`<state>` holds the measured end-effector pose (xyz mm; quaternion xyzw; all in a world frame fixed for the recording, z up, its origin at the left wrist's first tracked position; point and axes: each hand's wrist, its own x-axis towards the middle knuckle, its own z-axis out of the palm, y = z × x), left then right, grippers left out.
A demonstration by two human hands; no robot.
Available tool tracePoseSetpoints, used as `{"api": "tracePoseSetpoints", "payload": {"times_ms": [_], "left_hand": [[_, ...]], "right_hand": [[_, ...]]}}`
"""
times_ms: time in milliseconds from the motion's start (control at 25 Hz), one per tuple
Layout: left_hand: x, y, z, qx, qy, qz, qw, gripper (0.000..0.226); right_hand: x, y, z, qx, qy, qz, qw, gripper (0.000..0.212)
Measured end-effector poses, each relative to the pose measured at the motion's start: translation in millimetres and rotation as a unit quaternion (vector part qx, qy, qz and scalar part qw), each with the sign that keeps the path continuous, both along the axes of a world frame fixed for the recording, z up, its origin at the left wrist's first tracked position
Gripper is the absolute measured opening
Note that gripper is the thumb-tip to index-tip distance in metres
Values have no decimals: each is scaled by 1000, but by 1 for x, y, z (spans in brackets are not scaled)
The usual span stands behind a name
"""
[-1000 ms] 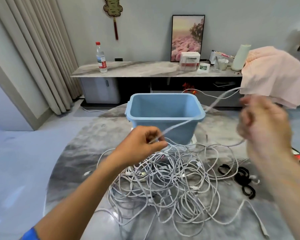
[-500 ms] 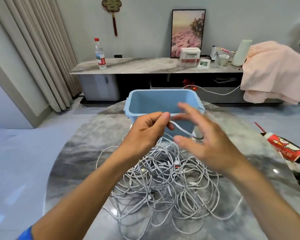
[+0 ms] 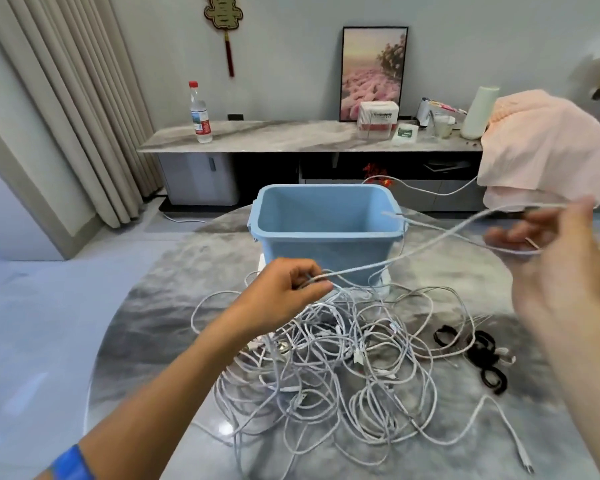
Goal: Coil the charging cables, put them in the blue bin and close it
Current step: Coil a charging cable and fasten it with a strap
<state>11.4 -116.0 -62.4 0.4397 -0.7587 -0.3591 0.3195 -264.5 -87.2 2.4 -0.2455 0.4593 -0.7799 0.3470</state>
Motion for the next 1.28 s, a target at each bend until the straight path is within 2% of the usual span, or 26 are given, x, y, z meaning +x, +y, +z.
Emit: {"api": "tracePoseSetpoints", "payload": {"times_ms": [40,80,120,160,200,240,280,320,360,400,480,520,560,640,680,840,920,960,1080,1160,1240,1280], "left_hand": [[3,-2,-4,-2,-18,18,1000,21],[5,-1,-3,3,-14,38,999,23],[6,-1,1,15,14,55,998,24],[6,-1,5,27,54,67,996,25],[5,-1,10,34,94,70,993,26],[3,0,16,34,117,70,990,27],[-1,2,21,30,129,65,989,28],[-6,7,26,27,127,57,990,28],[-11,11,29,30,127,39,991,28],[-16,15,31,34,133,17,990,28],[-23,21,37,40,169,-16,985,30],[-22,22,40,42,188,-18,981,30],[-18,21,41,44,205,-11,978,31],[-9,16,42,80,232,2,969,34],[-8,16,43,108,241,-10,964,36],[-20,19,39,162,190,-79,965,38],[-20,19,39,206,188,-100,955,40],[-18,19,39,248,205,-125,939,40],[-16,26,46,377,264,-237,856,37],[-21,30,49,411,356,-273,794,32],[-21,28,51,404,483,-240,739,26],[-20,25,52,385,535,-197,725,25]], "right_hand": [[-13,-1,-4,50,-47,-11,998,48],[-24,-2,-10,118,-37,-13,992,46],[-30,-2,-15,207,43,-11,977,42],[-35,-2,-21,302,184,-9,935,36],[-37,-3,-24,373,345,-22,861,37],[-33,-3,-24,392,476,-46,786,47],[-22,-1,-19,326,563,-63,757,58],[-7,3,-13,213,608,-52,763,64],[13,6,-10,109,613,8,782,63],[33,9,-12,50,607,103,786,57],[70,16,-28,36,594,279,754,24],[80,17,-34,40,541,342,767,13],[83,15,-36,43,457,377,804,18],[74,12,-25,38,268,384,883,24],[67,12,-17,30,207,365,907,24],[54,10,-13,17,160,296,941,24],[53,5,-20,22,168,260,951,19],[53,3,-23,18,195,235,952,15],[59,-2,-30,-21,307,167,937,7],[63,-3,-35,-29,335,158,928,8],[65,-2,-41,-3,418,156,895,21],[68,1,-47,16,492,162,855,27]]}}
